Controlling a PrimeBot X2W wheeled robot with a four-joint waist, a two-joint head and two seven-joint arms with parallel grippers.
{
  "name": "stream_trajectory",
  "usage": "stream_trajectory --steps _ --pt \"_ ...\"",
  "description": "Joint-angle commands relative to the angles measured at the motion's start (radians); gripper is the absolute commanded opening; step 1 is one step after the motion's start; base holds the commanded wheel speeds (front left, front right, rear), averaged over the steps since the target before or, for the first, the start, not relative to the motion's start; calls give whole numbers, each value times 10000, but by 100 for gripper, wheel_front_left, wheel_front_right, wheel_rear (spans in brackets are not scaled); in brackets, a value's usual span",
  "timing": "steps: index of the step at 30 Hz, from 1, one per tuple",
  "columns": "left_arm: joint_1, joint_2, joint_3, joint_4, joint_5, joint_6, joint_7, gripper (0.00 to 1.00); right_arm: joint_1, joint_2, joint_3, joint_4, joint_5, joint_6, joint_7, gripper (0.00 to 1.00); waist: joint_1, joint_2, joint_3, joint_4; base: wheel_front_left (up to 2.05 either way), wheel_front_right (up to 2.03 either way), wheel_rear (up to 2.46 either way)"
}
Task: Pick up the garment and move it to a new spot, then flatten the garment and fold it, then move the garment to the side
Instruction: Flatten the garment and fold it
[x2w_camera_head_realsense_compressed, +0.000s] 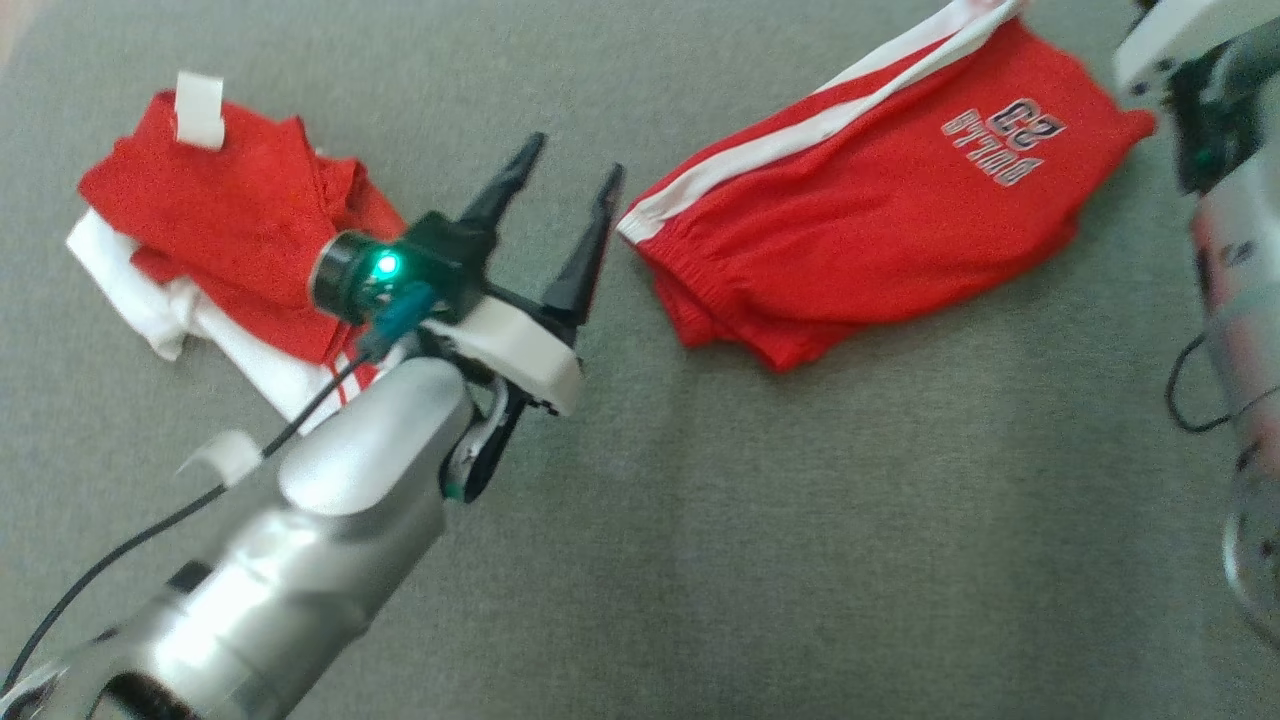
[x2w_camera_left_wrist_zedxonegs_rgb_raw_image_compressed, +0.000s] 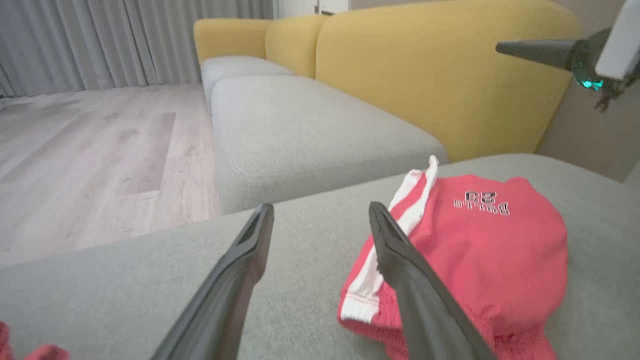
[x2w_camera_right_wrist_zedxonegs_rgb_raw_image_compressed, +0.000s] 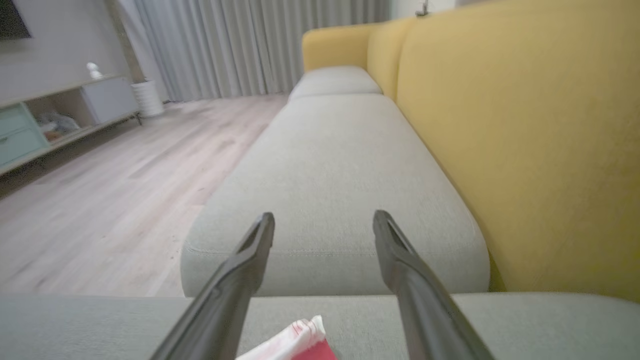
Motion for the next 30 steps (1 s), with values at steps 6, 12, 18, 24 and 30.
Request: stream_trajectory --steps 6,12,18,24,30 --pt "1025 773 1984 -1688 711 757 -93 100 1670 190 1755 -1718 1440 -9 -775 100 2 0 -1152 -680 0 0 0" --pt "2601 753 3247 -2624 1316 1171 -94 100 3700 -135 2532 -3520 2398 -9 -975 100 2 0 -1788 -940 0 0 0" --pt "4478 496 4027 -2937 1994 1212 -94 100 6470 -200 2423 -5616 2721 -9 -1023 100 2 0 -2340 -1121 0 0 0" --pt "6014 74 4818 -3140 2488 1022 -95 100 8774 517 1972 -7158 2190 -9 -823 100 2 0 -2645 -1254 0 0 0" --pt "6431 -287 5240 -3160 3053 562 -95 100 9503 858 1571 -8227 1747 -9 -194 100 2 0 -2441 -1140 0 0 0"
